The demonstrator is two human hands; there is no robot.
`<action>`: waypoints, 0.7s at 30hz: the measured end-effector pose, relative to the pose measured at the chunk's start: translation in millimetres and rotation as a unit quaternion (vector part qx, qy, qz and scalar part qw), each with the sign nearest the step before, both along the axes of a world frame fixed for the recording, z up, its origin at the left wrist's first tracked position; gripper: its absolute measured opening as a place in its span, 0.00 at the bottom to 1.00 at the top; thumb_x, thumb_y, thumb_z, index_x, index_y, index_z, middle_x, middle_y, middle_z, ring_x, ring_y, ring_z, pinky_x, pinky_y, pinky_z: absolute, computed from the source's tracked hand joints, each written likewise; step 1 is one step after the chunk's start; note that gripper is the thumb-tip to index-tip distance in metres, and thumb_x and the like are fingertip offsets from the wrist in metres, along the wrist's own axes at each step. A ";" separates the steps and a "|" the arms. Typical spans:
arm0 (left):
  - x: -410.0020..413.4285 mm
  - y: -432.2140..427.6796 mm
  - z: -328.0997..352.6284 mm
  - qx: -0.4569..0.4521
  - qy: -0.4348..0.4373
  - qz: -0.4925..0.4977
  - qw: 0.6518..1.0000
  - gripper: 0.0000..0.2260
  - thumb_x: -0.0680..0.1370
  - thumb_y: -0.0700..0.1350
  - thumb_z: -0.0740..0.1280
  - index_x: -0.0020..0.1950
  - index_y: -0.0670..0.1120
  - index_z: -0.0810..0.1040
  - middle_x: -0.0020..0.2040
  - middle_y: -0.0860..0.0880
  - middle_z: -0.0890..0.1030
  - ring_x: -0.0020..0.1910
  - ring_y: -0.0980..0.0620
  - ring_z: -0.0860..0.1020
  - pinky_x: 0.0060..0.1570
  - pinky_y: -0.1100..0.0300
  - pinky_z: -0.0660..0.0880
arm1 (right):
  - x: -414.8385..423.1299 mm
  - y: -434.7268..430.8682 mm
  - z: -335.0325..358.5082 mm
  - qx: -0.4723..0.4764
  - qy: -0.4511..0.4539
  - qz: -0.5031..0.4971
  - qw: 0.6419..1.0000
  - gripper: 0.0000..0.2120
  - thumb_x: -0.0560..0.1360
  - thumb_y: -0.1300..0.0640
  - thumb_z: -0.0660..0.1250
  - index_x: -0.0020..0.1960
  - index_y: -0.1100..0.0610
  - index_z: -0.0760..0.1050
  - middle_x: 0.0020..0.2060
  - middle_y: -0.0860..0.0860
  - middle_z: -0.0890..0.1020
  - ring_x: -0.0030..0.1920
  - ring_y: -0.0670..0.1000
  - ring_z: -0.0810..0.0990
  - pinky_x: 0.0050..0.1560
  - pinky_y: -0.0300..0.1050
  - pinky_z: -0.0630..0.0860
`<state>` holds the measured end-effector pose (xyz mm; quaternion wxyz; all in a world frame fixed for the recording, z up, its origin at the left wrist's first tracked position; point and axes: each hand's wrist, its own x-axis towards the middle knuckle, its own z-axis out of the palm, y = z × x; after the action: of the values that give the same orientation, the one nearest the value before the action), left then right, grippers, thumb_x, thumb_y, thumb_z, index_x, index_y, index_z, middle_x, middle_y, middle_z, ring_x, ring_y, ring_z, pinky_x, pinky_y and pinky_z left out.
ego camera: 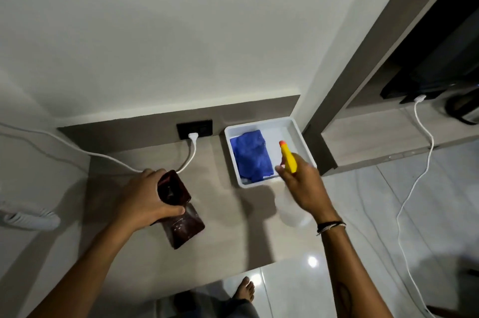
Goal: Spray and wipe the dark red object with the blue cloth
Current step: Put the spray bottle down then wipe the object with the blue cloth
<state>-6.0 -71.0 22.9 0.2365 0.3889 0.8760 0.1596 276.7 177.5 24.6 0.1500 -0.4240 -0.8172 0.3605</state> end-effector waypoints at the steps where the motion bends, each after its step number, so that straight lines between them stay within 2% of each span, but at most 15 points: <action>1: 2.2 1.1 1.4 -0.005 0.008 -0.015 1.000 0.50 0.54 0.67 0.80 0.73 0.48 0.77 0.65 0.49 0.80 0.61 0.46 0.79 0.61 0.46 0.79 | -2.5 16.6 4.5 0.025 0.005 -0.014 1.000 0.21 0.83 0.51 0.70 0.75 0.52 0.76 0.50 0.47 0.83 0.47 0.50 0.81 0.47 0.42 0.73; 3: 4.5 0.8 3.3 -0.014 0.014 -0.042 0.999 0.53 0.55 0.66 0.81 0.77 0.48 0.75 0.69 0.50 0.79 0.64 0.47 0.78 0.63 0.49 0.78 | -10.0 46.9 5.5 0.038 0.019 -0.050 0.998 0.19 0.83 0.51 0.72 0.72 0.52 0.77 0.51 0.47 0.84 0.49 0.54 0.85 0.44 0.40 0.77; 4: 6.2 1.9 2.8 -0.009 0.018 -0.052 0.998 0.52 0.55 0.64 0.82 0.77 0.49 0.74 0.69 0.52 0.79 0.64 0.49 0.78 0.63 0.51 0.78 | -14.7 62.5 3.2 0.037 0.028 -0.065 0.997 0.17 0.82 0.51 0.72 0.70 0.52 0.78 0.52 0.49 0.86 0.51 0.57 0.86 0.46 0.42 0.80; 7: 13.0 0.6 -0.1 0.010 0.027 -0.074 0.997 0.53 0.54 0.63 0.82 0.78 0.51 0.74 0.69 0.55 0.78 0.65 0.51 0.77 0.63 0.55 0.77 | -32.4 95.4 -11.0 0.024 0.063 -0.090 0.994 0.17 0.83 0.53 0.72 0.71 0.53 0.78 0.60 0.53 0.87 0.57 0.57 0.86 0.60 0.53 0.83; 9: 17.0 -0.1 -6.0 0.021 0.040 -0.074 0.996 0.54 0.54 0.64 0.81 0.78 0.50 0.74 0.70 0.54 0.78 0.65 0.50 0.77 0.63 0.55 0.76 | -43.8 108.8 -21.9 0.012 0.081 -0.110 0.991 0.18 0.83 0.56 0.71 0.73 0.54 0.77 0.64 0.53 0.86 0.61 0.57 0.85 0.66 0.53 0.81; 11: 20.6 -1.3 -12.2 0.027 0.054 -0.078 0.995 0.54 0.53 0.64 0.80 0.77 0.48 0.74 0.69 0.53 0.78 0.64 0.49 0.78 0.63 0.54 0.76 | -52.1 115.5 -35.4 -0.011 0.089 -0.130 0.987 0.20 0.83 0.58 0.71 0.75 0.56 0.76 0.67 0.54 0.85 0.64 0.57 0.84 0.68 0.51 0.79; 14: 21.6 -0.6 -20.8 0.026 0.052 -0.072 0.996 0.53 0.54 0.64 0.80 0.77 0.47 0.74 0.69 0.52 0.77 0.65 0.46 0.77 0.65 0.48 0.77 | -58.6 124.3 -54.7 -0.029 0.083 -0.133 0.987 0.20 0.84 0.59 0.70 0.75 0.58 0.75 0.69 0.55 0.84 0.66 0.60 0.84 0.72 0.57 0.79; 17: 22.8 -2.9 -26.3 0.034 0.051 -0.074 0.995 0.52 0.55 0.63 0.79 0.77 0.46 0.74 0.69 0.50 0.77 0.66 0.43 0.75 0.66 0.44 0.76 | -55.4 127.6 -68.7 -0.018 0.078 -0.127 0.989 0.20 0.84 0.60 0.70 0.75 0.58 0.76 0.69 0.54 0.84 0.64 0.56 0.84 0.72 0.58 0.79; 21: 26.5 -2.0 -25.3 0.048 0.052 -0.062 0.996 0.52 0.57 0.60 0.81 0.79 0.47 0.72 0.70 0.50 0.75 0.68 0.46 0.71 0.67 0.49 0.71 | -46.0 138.2 -84.0 -0.011 0.089 -0.110 0.990 0.20 0.83 0.58 0.71 0.74 0.57 0.76 0.68 0.54 0.84 0.59 0.50 0.82 0.69 0.59 0.81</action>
<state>20.5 -72.9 -2.4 0.1817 0.4612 0.8525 0.1660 230.8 315.7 -59.4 0.2560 -0.4789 -0.7454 0.3866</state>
